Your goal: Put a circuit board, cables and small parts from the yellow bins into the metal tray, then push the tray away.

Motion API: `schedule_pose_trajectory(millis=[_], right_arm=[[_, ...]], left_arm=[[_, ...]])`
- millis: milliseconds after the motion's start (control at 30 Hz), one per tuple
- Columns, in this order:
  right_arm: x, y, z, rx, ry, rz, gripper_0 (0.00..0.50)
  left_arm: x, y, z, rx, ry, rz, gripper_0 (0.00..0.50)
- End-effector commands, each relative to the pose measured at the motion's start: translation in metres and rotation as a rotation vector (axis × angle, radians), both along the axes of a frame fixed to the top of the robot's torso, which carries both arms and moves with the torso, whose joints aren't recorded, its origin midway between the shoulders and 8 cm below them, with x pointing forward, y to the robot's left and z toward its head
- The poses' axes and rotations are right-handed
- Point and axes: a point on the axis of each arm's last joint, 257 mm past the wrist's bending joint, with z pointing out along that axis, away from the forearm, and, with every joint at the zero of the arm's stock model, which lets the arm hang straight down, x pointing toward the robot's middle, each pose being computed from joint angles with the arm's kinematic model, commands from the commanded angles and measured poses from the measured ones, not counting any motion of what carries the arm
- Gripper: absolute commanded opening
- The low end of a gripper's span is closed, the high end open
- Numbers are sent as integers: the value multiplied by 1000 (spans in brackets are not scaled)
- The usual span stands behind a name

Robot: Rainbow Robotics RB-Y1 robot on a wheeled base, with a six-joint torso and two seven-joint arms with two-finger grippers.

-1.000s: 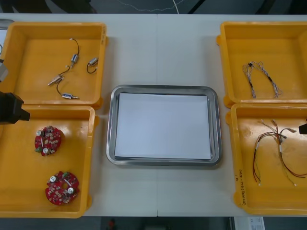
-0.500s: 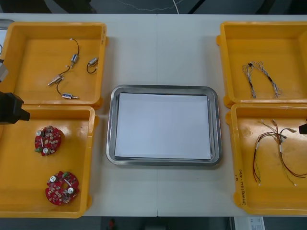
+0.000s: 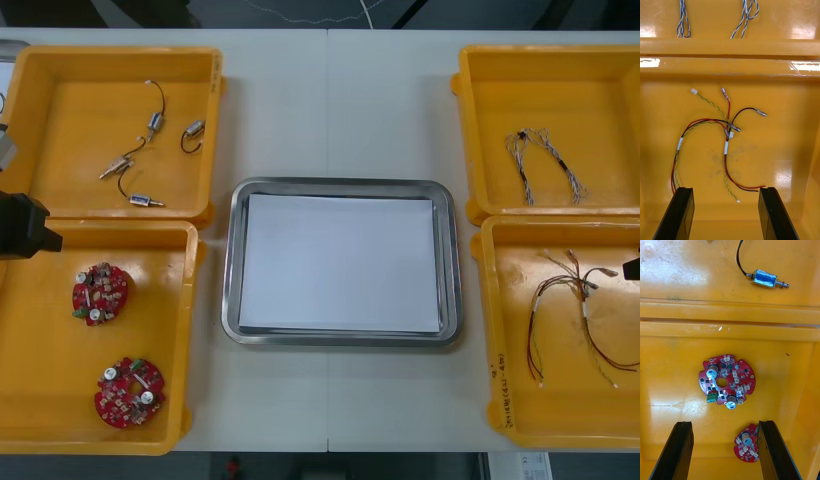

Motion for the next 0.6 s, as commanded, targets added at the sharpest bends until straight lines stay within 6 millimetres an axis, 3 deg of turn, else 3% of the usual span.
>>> schedule_pose_trajectory(millis=[33,133,267,400,433,600], right_arm=[[-5,-16,8,-21,-8,-36,500],[-5,-16,8,-21,-8,-36,500],[0,-25,23,-53,-38,-40,500],[-3,-28,17,-57,-23,-51,500],[-4,-27,14,-53,-17,-50,500],[-16,-25,-6,-36,31,-53,500]], left_arm=[[-1,16,17,76,-38,-43,500],[-1,16,17,76,-38,-43,500],[-1,16,17,76,-38,-43,500],[-1,16,17,76,-38,-43,500],[-12,9,-11,46,31,-44,500],[-10,5,-9,31,23,-40,500]])
